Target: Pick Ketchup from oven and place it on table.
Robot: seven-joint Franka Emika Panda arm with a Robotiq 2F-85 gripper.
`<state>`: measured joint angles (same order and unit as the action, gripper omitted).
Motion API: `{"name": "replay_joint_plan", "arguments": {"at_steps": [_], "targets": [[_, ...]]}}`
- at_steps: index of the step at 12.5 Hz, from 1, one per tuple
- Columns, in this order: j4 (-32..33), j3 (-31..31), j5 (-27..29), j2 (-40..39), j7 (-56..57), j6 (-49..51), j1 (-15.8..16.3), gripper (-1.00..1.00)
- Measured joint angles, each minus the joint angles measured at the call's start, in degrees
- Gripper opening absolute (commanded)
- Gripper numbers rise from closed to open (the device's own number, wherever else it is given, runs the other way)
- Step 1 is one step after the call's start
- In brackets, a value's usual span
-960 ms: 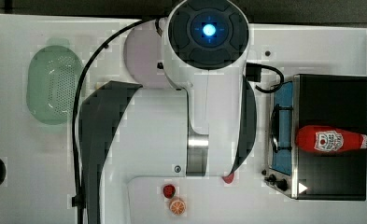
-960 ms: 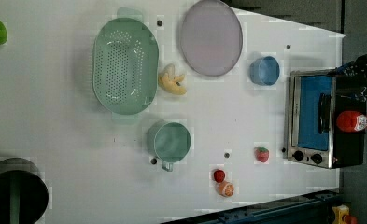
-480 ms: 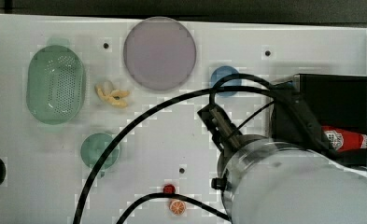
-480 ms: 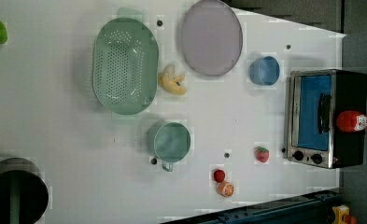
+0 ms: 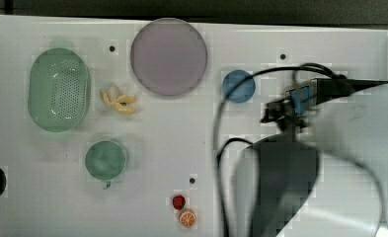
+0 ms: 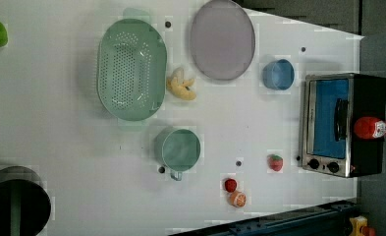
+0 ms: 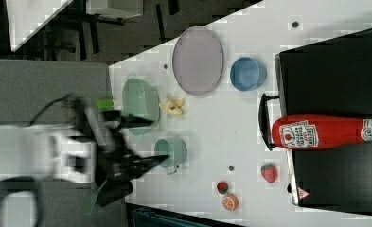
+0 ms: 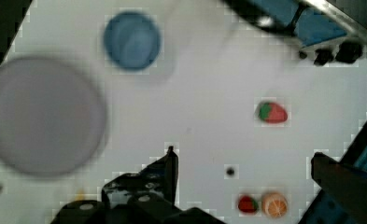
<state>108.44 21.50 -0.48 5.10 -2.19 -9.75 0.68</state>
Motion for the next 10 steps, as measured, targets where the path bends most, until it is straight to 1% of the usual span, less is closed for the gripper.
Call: {"name": "replay_joint_plan", "arguments": {"at_steps": [1, 2, 3, 4, 5, 6, 7, 8, 9, 10], "targets": [[0.39, 3.41, 0.02, -2.44, 0.0, -3.67, -1.0, 1.0], [0.9, 7.93, 0.3, -4.36, 0.0, -7.5, -1.08, 1.0], [1.18, 10.37, 0.26, -5.5, 0.02, -10.34, -1.89, 1.0], [0.78, 12.24, -0.32, -7.15, 0.02, -12.55, -3.37, 1.0], [-0.17, 14.73, 0.98, -9.07, 0.02, -12.65, -3.82, 1.0], [-2.01, 16.1, 0.8, -12.76, 0.02, -12.98, -6.21, 1.0], [-1.62, 16.44, 1.58, -13.82, 0.02, -15.18, -6.67, 1.0], [-1.73, 17.5, 5.83, -15.09, -0.02, -16.83, -6.5, 1.0], [-1.62, 18.7, 7.78, -16.39, -0.31, -18.45, -5.87, 1.0], [-1.57, 17.81, 9.15, -17.89, -0.31, -18.7, -6.48, 1.0]]}}
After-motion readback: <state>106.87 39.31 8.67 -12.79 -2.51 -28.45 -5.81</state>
